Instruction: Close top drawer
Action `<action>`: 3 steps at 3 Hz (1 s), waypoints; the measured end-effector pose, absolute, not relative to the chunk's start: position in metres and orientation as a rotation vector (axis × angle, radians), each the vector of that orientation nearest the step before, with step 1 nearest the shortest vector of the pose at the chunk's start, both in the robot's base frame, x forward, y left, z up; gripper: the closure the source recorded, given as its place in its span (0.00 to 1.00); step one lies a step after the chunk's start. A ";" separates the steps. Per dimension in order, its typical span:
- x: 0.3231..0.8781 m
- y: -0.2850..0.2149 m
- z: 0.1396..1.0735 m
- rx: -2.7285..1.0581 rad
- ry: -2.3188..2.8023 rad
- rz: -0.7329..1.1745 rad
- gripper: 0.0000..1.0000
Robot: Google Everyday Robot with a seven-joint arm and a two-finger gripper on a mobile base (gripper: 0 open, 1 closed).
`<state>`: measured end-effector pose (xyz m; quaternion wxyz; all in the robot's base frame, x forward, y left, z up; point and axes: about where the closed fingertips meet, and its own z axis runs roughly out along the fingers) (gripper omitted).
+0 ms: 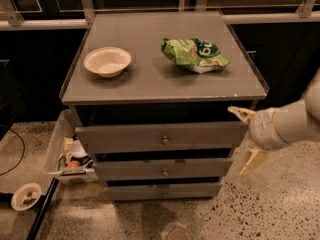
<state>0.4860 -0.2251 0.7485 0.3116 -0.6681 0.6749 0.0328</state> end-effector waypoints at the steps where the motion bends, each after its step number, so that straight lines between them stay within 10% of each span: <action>1: 0.527 -0.225 0.810 -1.803 1.702 -0.027 0.00; 3: 0.561 -0.214 0.871 -1.845 1.623 -0.142 0.00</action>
Offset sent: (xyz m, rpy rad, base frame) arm 0.1047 0.0156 0.1774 -0.1756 -0.2552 0.0922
